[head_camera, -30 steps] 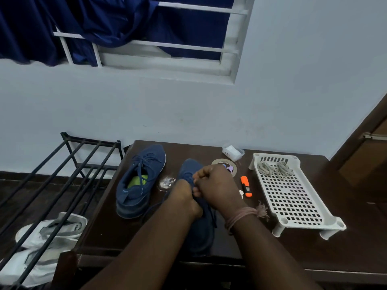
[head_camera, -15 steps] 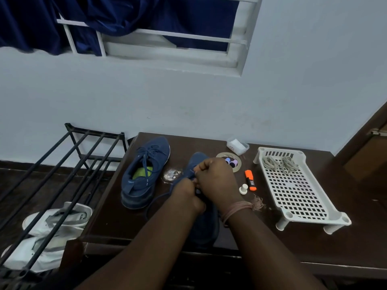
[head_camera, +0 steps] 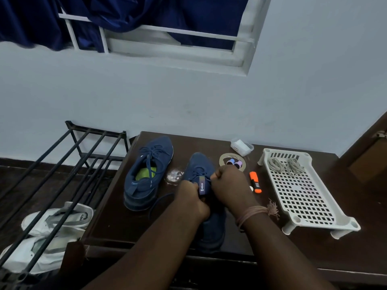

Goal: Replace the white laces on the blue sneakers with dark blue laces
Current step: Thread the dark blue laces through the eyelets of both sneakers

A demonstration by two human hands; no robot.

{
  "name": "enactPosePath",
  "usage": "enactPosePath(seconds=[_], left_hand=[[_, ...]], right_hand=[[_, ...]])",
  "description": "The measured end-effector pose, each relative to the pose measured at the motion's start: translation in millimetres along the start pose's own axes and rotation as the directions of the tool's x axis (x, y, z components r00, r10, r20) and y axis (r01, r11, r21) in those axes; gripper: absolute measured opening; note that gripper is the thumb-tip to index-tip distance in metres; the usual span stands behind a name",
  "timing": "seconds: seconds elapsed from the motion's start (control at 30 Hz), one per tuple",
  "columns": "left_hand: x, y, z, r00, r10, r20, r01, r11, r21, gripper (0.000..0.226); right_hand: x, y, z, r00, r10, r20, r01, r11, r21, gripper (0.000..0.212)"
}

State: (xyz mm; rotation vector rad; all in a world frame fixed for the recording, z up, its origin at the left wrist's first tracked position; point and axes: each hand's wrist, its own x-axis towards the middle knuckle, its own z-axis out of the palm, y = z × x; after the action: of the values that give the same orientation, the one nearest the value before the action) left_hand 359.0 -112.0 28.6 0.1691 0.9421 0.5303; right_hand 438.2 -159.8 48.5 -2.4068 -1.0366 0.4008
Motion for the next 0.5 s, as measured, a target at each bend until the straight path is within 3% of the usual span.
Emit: enactPosePath(seconds=[0.03, 0.1, 0.33, 0.5], left_hand=[[1, -2, 1, 0.999, 0.008, -0.035, -0.007, 1.000, 0.020, 0.035], [1, -5, 2, 0.999, -0.027, 0.031, 0.027, 0.999, 0.026, 0.040], [-6, -4, 1, 1.000, 0.002, 0.027, -0.004, 0.997, 0.079, 0.043], [-15, -9, 2, 0.999, 0.027, 0.038, -0.032, 0.992, 0.120, 0.033]], right_hand=[[1, 2, 2, 1.000, -0.013, -0.021, 0.012, 1.000, -0.022, 0.012], [-1, 2, 3, 0.999, -0.042, -0.034, 0.040, 0.998, -0.053, 0.010], [-5, -4, -3, 0.995, -0.082, 0.048, 0.085, 0.993, -0.077, 0.009], [3, 4, 1, 0.999, -0.028, 0.042, 0.030, 0.998, -0.049, 0.010]])
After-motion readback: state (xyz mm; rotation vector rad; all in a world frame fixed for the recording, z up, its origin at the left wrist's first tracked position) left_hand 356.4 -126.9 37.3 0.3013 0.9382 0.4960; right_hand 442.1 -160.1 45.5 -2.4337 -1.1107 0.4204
